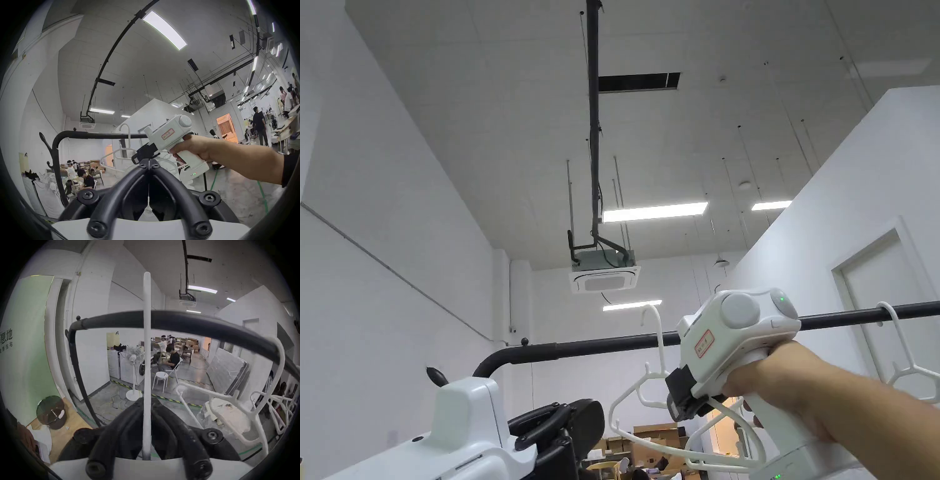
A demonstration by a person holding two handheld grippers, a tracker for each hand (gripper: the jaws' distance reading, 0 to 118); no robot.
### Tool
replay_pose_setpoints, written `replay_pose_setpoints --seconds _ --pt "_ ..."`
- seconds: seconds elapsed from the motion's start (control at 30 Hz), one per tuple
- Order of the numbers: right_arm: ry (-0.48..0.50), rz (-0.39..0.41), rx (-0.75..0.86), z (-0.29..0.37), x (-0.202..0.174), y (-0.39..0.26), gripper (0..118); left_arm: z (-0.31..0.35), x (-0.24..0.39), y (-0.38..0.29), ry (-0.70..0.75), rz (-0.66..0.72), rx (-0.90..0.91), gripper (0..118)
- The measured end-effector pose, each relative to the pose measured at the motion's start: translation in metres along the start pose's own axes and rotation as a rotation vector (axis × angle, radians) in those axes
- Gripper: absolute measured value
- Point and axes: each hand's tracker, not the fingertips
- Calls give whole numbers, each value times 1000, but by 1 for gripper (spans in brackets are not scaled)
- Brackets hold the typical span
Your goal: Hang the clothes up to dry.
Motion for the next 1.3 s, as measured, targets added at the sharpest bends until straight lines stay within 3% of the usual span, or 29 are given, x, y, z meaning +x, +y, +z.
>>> replay_pose_setpoints --seconds 0.2,0.27,0.33,0.53,0.6,0.67,0.77,0.8,0.83,0.93,0.97,1.07,1.2,1.3 --pt "-15 33 -15 16 0 -15 8 9 1 1 2 13 11 0" --pt "1 125 -7 31 -1 -38 8 20 3 -3 3 17 16 0" --pt "14 87 -12 47 8 -72 8 32 4 -8 -6 13 11 0" --pt "62 105 77 89 26 -138 8 41 4 -12 -23 12 0 0" --pt "144 131 106 95 31 -148 8 38 4 -13 -44 18 -7 0" --pt "260 97 99 96 40 -155 8 34 -2 -15 -148 107 -24 0" --pt "476 150 178 102 44 -172 8 30 -18 -24 -454 365 -40 0" --pt "579 103 189 95 20 -153 8 28 -19 -27 -524 422 -39 0" --pt "628 90 213 95 40 -166 8 27 -19 -30 -549 436 -32 0" --pt "770 88 231 86 15 -155 8 24 -22 -37 -606 485 -55 0" --pt "815 90 239 78 36 -178 8 23 -24 -40 -617 498 -67 0" --pt "860 117 222 57 24 -176 8 25 -26 -47 -558 484 -106 0" --pt "950 137 212 23 -17 -165 8 58 -30 -50 -493 451 -135 0" --pt "1071 194 182 6 -58 -160 8 97 -31 -43 -442 416 -142 0"
